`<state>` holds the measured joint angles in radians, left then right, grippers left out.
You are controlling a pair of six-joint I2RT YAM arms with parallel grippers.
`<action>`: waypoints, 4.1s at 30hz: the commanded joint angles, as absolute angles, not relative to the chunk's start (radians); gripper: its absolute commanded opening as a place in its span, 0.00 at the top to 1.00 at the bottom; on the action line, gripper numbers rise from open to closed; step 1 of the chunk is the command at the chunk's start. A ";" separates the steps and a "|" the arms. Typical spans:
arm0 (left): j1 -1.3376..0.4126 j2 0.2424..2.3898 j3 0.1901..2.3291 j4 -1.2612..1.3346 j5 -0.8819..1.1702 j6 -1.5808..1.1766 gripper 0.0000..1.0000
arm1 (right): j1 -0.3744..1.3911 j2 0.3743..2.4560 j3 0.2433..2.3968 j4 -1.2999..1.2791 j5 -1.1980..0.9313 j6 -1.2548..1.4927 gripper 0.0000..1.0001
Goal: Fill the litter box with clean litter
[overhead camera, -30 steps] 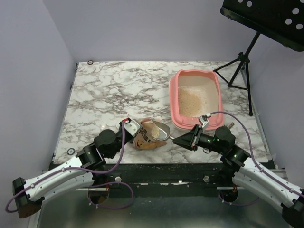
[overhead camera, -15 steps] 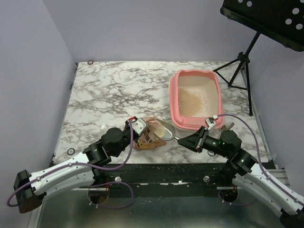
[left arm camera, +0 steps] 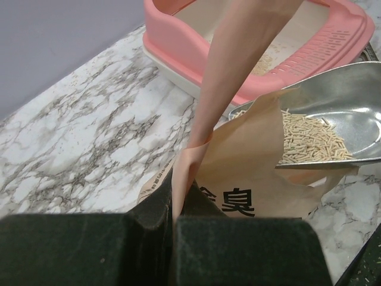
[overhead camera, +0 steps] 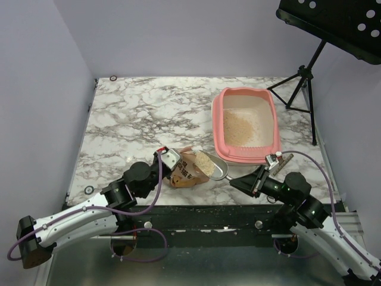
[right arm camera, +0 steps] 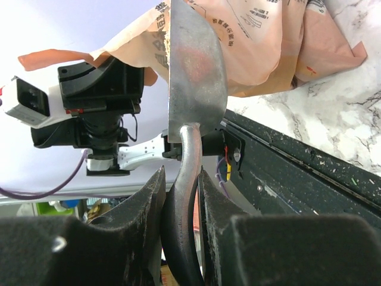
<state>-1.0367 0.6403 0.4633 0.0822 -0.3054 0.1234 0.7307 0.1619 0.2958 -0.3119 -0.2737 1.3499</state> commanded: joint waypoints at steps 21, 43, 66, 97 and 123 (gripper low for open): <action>-1.049 0.482 0.476 0.132 -0.411 0.149 1.00 | 0.724 0.164 0.411 0.060 -0.117 1.276 1.00; -1.048 0.429 0.483 0.106 -0.402 0.130 1.00 | 0.724 0.428 0.681 -0.219 0.575 1.151 1.00; -1.048 0.462 0.489 0.087 -0.405 0.141 1.00 | 0.623 0.965 0.839 -0.420 0.617 0.780 1.00; -1.048 0.463 0.503 0.066 -0.382 0.132 1.00 | 0.385 1.437 1.534 -1.066 0.241 0.120 1.00; -1.048 0.491 0.488 0.090 -0.376 0.149 1.00 | 0.471 1.411 1.655 -0.766 -0.158 0.107 1.00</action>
<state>-1.0428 0.4896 0.4522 -0.0158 -0.3824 0.1390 0.4599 1.4010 1.7222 -0.9768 0.0471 0.0868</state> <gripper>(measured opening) 0.023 0.317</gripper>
